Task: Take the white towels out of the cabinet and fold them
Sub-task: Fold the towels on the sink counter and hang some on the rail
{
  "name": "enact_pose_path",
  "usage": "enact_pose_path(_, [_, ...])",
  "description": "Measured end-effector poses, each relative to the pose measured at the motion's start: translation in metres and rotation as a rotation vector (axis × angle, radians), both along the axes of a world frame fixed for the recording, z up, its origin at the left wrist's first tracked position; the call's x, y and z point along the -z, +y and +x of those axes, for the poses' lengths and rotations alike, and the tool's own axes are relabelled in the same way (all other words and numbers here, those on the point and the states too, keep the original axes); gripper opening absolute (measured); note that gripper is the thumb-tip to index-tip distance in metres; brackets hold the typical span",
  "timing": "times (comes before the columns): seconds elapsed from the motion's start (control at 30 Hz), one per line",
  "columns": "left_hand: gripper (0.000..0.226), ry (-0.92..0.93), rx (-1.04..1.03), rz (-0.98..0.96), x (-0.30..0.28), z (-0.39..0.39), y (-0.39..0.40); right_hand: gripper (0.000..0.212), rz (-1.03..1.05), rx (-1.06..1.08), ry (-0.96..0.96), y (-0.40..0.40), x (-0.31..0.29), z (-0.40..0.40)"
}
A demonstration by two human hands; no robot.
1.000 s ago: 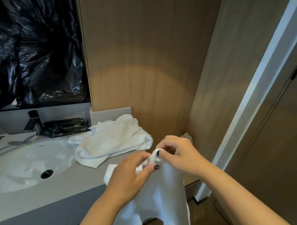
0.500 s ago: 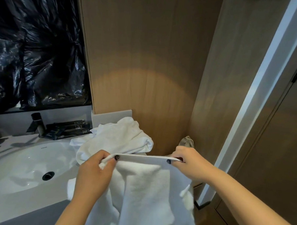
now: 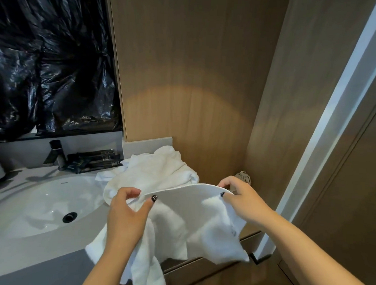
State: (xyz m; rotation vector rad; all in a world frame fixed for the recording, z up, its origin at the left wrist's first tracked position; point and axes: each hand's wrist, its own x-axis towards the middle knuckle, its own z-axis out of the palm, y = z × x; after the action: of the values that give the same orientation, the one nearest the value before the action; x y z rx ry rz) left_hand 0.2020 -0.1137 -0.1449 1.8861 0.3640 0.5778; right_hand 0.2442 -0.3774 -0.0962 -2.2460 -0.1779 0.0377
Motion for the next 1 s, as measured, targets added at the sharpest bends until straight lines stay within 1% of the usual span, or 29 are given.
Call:
enact_pose_path(0.07, [0.033,0.003,0.038,-0.046,0.001,-0.001,-0.007,0.027,0.154,0.033,0.044,0.01,0.0,-0.006])
enact_pose_path(0.13, [0.034,0.02,0.073,-0.121,0.0,-0.002,-0.012,0.03,0.287,0.023,0.128,0.018,-0.002,-0.014])
enact_pose_path(0.23, [0.034,0.064,0.159,-0.253,-0.003,-0.006,-0.018,0.03,0.466,-0.077,0.261,0.03,-0.01,-0.028])
enact_pose_path(0.3, [0.038,0.064,0.25,-0.31,-0.004,-0.009,-0.022,0.03,0.542,-0.151,0.358,0.034,-0.013,-0.035])
enact_pose_path(0.37, [0.046,0.054,0.316,-0.303,-0.006,-0.012,-0.026,0.028,0.507,-0.192,0.351,0.034,-0.013,-0.039])
enact_pose_path(0.43, [0.054,0.05,0.364,-0.305,-0.008,-0.013,-0.028,0.027,0.342,-0.243,0.224,0.034,-0.011,-0.043])
enact_pose_path(0.53, [0.053,0.063,0.465,-0.335,-0.009,-0.013,-0.031,0.024,0.053,-0.28,0.019,0.034,-0.006,-0.049])
enact_pose_path(0.57, [0.053,0.068,0.497,-0.352,-0.01,-0.012,-0.032,0.02,-0.006,-0.261,-0.035,0.033,-0.004,-0.05])
enact_pose_path(0.63, [0.054,0.085,0.556,-0.412,-0.012,-0.012,-0.035,0.006,-0.04,-0.194,-0.116,0.032,-0.001,-0.052])
enact_pose_path(0.73, [0.052,0.12,0.64,-0.49,-0.016,-0.014,-0.041,0.018,-0.127,-0.123,-0.292,0.03,0.003,-0.053])
enact_pose_path(0.77, [0.051,0.129,0.648,-0.477,-0.016,-0.015,-0.043,0.02,-0.137,-0.123,-0.331,0.029,0.004,-0.053])
enact_pose_path(0.83, [0.05,0.156,0.664,-0.41,-0.015,-0.017,-0.048,0.021,-0.133,-0.16,-0.329,0.027,0.004,-0.056])
enact_pose_path(0.93, [0.048,0.195,0.661,-0.319,-0.012,-0.018,-0.051,0.018,-0.009,-0.257,-0.209,0.024,0.006,-0.059])
enact_pose_path(1.0, [0.048,0.206,0.642,-0.275,-0.011,-0.018,-0.051,0.021,0.083,-0.268,-0.151,0.023,0.007,-0.059])
